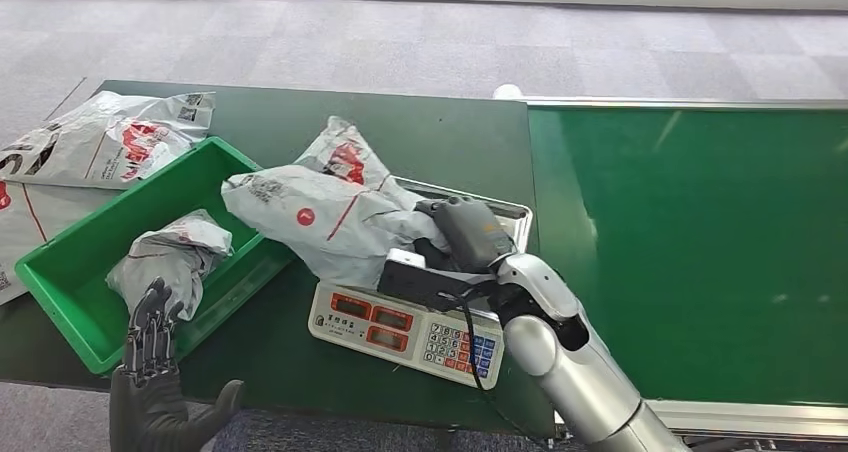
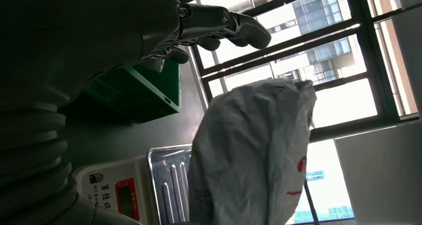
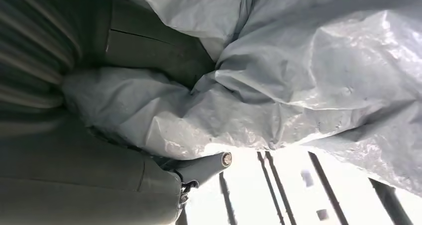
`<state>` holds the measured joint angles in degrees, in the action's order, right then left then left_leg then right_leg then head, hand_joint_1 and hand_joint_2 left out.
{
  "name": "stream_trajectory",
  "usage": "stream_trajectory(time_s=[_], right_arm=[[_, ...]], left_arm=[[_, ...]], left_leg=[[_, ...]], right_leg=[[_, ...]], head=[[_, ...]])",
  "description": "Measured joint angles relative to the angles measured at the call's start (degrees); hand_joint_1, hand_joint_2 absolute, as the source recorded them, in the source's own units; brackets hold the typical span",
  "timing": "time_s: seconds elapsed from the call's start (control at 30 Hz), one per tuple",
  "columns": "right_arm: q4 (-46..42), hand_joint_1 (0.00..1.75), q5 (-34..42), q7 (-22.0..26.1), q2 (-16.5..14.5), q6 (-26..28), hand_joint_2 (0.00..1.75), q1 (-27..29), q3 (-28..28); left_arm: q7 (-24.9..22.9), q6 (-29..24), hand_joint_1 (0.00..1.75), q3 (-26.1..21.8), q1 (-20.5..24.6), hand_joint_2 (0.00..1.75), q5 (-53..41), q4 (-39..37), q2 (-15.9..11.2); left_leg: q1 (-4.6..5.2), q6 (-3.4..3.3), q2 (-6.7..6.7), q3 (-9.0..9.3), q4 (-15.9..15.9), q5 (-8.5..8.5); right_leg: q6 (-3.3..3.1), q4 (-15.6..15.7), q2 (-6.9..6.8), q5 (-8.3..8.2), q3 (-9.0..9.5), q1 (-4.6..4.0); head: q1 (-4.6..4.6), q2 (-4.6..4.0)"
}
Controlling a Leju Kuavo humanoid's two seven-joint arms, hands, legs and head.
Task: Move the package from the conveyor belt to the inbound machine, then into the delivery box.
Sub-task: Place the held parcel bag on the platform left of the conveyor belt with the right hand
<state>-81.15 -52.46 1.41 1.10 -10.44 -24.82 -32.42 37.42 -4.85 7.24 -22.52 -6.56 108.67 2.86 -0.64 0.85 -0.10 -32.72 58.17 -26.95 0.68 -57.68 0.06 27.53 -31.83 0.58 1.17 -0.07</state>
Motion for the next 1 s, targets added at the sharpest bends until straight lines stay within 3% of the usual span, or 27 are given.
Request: stream_trajectory(time_s=[0.07,0.1,0.27,0.5,0.6,0.77,1.0], right_arm=[[3.8,0.22,0.4,-1.7,-2.0,-2.2,1.75,-2.4,-2.7],[5.5,0.03,0.4,-2.9,-2.9,-3.1,1.75,-3.4,-3.8],[12.6,0.0,-0.7,-7.2,-5.3,-4.7,1.75,-8.2,-6.7],[16.3,0.0,-3.2,-9.5,-5.2,-4.2,1.75,-10.4,-7.7],[15.4,0.0,-3.4,-9.4,-4.3,-4.1,1.75,-10.1,-7.5],[8.8,0.0,1.0,-5.0,-2.0,-5.4,1.75,-7.6,-5.1],[4.6,0.0,1.5,-4.7,-0.7,-5.9,1.75,-6.0,-3.5]], left_arm=[[-0.7,-0.9,0.0,0.0,-0.1,1.75,0.1,0.1,-0.3],[-1.1,-1.1,0.0,0.0,-0.2,1.75,0.2,0.1,-0.5],[-2.4,-0.9,0.0,-0.7,-0.4,1.75,0.7,0.1,-0.9],[-2.0,-0.1,0.0,-1.5,-0.3,1.75,-1.1,0.2,-1.3],[-1.7,0.4,0.0,-1.5,0.5,1.75,-3.7,0.9,-1.6],[-3.7,1.3,0.0,-1.5,4.3,1.75,-8.1,1.5,-2.3],[-4.0,1.3,0.0,-1.5,6.1,1.75,-8.5,1.5,-2.6]], left_leg=[[-0.02,0.01,-0.01,-0.02,0.0,0.0],[-0.02,0.01,-0.01,-0.03,0.0,0.0],[-0.03,0.01,-0.04,-0.06,0.0,0.01],[-0.02,0.01,-0.06,-0.05,0.0,0.01],[-0.02,0.01,-0.06,-0.04,0.0,0.01],[-0.02,0.02,-0.05,-0.05,0.0,0.01],[-0.02,0.04,-0.02,-0.05,0.0,0.02]], right_leg=[[-0.01,0.0,0.0,0.0,-0.02,-0.02],[-0.01,0.0,-0.01,0.01,-0.03,-0.02],[-0.01,0.0,-0.04,0.0,-0.05,0.0],[-0.01,0.0,-0.06,-0.01,-0.09,0.02],[-0.01,0.0,-0.06,-0.01,-0.13,0.01],[-0.02,0.0,-0.04,-0.02,-0.13,0.0],[-0.04,0.0,0.03,-0.03,-0.17,-0.01]], head=[[0.0,0.0],[0.0,0.0],[0.0,0.0],[0.01,0.0],[0.01,0.0],[-0.01,0.0],[-0.01,0.0]])
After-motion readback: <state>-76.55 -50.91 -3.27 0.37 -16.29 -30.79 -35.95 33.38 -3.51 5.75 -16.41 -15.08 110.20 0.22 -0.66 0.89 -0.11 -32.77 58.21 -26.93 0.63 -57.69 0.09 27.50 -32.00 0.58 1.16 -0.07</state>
